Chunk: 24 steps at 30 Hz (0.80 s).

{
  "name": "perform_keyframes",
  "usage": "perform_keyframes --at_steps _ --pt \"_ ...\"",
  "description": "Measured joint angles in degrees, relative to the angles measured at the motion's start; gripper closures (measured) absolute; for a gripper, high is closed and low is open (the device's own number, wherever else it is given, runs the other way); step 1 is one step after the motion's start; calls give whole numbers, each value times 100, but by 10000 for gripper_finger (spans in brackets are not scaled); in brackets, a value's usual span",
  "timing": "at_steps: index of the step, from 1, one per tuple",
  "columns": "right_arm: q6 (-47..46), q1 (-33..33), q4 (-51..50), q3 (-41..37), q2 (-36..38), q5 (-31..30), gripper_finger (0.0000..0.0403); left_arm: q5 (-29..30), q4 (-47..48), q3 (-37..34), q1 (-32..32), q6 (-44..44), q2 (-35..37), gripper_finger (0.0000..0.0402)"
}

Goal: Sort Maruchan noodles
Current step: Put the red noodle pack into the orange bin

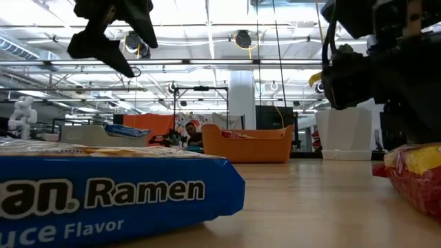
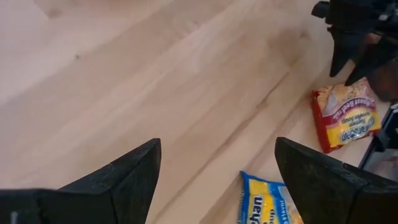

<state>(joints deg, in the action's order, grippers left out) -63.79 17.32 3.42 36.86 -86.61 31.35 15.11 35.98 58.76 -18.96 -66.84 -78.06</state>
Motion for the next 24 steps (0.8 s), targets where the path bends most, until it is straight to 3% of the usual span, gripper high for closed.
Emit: perform_keyframes --at_steps 9,18,24 --pt "492 141 -21 0 0 -291 230 148 -342 -125 -68 -426 0 85" --pt "421 217 213 0 -90 -608 230 318 -306 -128 -17 -178 -96 85" --pt "451 306 246 0 -360 -571 256 300 -313 -137 180 28 -176 85"
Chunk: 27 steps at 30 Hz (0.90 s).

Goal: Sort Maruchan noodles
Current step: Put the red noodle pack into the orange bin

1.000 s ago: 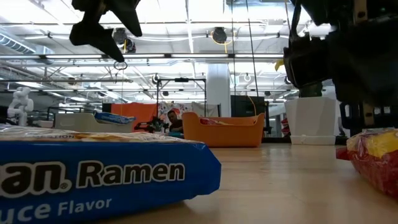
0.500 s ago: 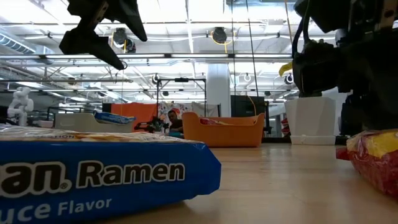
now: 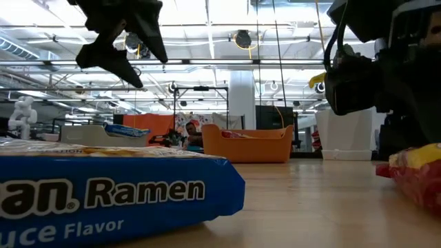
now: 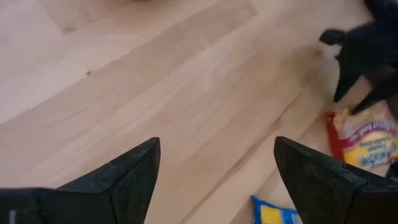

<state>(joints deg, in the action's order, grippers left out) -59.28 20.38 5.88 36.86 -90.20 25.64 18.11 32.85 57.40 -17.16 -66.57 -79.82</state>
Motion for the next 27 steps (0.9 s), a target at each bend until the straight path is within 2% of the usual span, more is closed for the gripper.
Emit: perform_keyframes --at_steps 5,13,17,27 --pt "13 35 158 13 -229 36 296 2 -177 8 182 234 16 85" --pt "-453 -87 1041 -7 -315 -18 395 0 -259 8 384 1017 16 85" --pt "-872 -250 1400 -7 -195 -13 397 -37 -265 8 509 1296 16 85" --pt "-1580 -955 1616 -7 300 -235 402 -840 -295 8 1057 2588 16 85"
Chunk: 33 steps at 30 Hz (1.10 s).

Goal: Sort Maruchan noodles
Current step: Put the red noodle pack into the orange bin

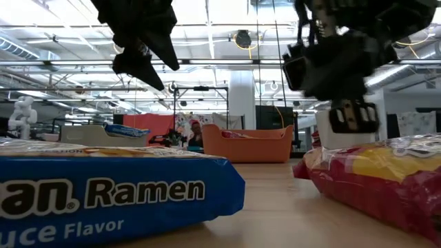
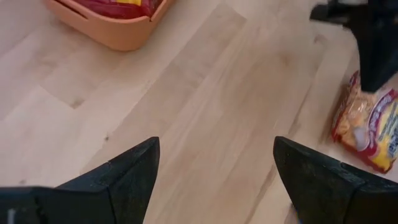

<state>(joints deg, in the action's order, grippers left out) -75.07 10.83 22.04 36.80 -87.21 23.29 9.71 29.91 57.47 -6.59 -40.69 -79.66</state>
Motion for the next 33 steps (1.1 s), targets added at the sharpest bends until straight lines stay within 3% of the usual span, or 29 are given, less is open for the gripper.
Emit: perform_keyframes --at_steps 10,15,23,33 --pt "-106 -685 32 4 600 -916 403 -708 38 0 461 909 0 85" --pt "-191 -779 -283 4 1030 -665 403 -867 194 0 507 1044 0 85" --pt "-204 -24 -1856 4 1702 -359 386 -867 451 2 503 820 0 85" --pt "644 890 -2396 4 1307 -354 293 -792 416 2 481 121 0 85"
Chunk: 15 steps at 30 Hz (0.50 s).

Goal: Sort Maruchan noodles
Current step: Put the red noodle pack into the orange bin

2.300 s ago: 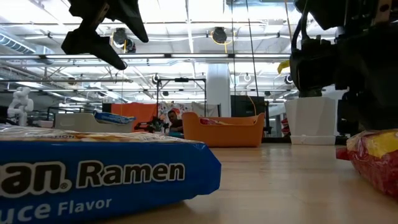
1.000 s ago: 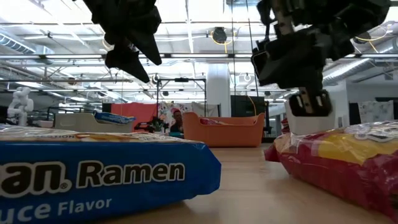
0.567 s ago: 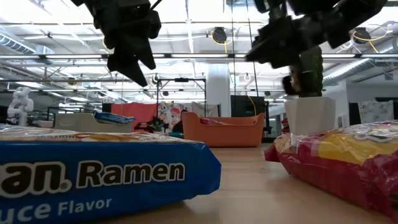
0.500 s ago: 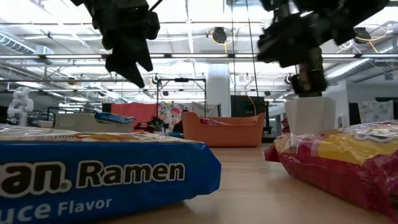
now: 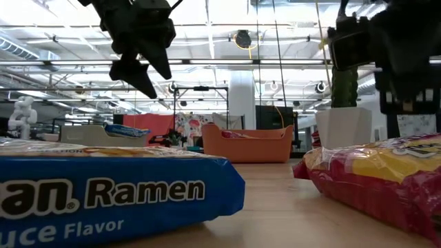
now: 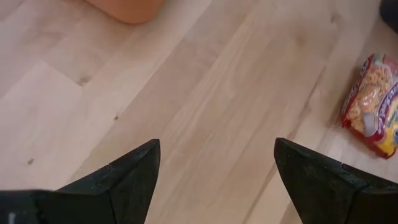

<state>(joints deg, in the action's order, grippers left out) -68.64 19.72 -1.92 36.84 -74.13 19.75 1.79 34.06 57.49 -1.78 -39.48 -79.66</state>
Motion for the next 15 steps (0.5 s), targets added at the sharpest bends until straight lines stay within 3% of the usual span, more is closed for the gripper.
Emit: perform_keyframes --at_steps 8,15 --pt "1114 29 5 0 -559 40 240 151 -32 -2 -266 -737 0 85" --pt "2006 -22 85 0 -845 966 224 417 -37 0 -676 -1173 0 85"
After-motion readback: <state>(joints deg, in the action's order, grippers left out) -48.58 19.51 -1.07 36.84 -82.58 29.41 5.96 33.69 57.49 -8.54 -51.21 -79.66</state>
